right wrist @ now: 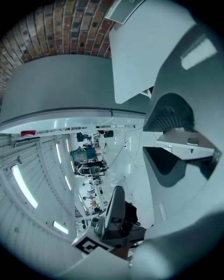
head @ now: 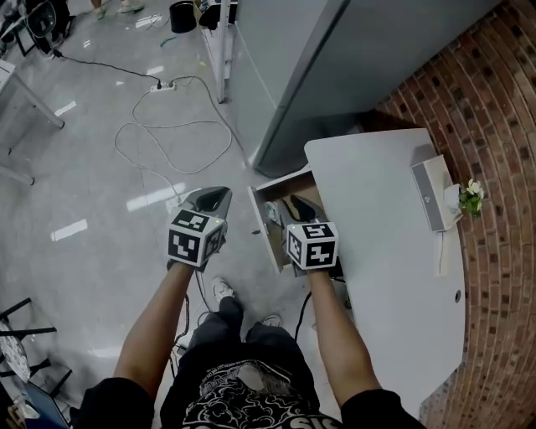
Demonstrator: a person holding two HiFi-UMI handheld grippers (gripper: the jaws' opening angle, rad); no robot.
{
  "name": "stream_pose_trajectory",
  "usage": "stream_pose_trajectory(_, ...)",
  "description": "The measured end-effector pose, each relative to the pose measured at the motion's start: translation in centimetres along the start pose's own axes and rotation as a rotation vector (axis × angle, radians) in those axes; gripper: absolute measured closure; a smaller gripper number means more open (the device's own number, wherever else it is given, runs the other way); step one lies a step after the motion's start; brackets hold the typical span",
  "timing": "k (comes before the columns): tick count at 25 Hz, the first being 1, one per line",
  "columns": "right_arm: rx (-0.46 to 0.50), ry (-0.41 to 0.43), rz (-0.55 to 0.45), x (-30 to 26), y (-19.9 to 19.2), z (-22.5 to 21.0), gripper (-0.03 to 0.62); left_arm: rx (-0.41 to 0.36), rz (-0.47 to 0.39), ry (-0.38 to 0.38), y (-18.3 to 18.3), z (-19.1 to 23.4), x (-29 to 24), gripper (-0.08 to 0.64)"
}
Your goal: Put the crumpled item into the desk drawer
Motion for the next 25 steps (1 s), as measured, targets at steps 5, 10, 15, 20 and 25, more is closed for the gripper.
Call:
stream_pose_trajectory(5,0.038,-0.024,-0.068,1.5,3.5,0.3,0.491,-0.021,-0.046,0.016,2.5,0.5,1.3,0.561)
stream_pose_trajectory(10,0.06,-0.015,-0.129,2.6,6.7,1.2,0.497,-0.04,-0.087,0.031,4.6,1.0,2.6,0.561)
stream_pose_trajectory(15,0.076,-0.002,-0.177,3.8,8.7,1.8,0.5,-0.06,-0.108,0.043,5.9,0.6,3.8,0.561)
stream_pose_trajectory(20,0.094,0.009,-0.211,4.9,10.5,1.9,0.509,-0.062,-0.151,0.064,7.9,0.2,4.7,0.561)
stream_pose_trajectory(25,0.111,0.033,-0.24,6.1,12.1,1.4,0.511,-0.076,-0.183,0.088,9.7,-0.7,5.1,0.561)
Point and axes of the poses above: the fingertips, and each gripper's own axes: x backward along the fingers, z to its left, y out of its top, the point moved 5 cm from there along x, backward along the fingers, and after that the axes turned 2 degrees about y, right-handed, at the moved point
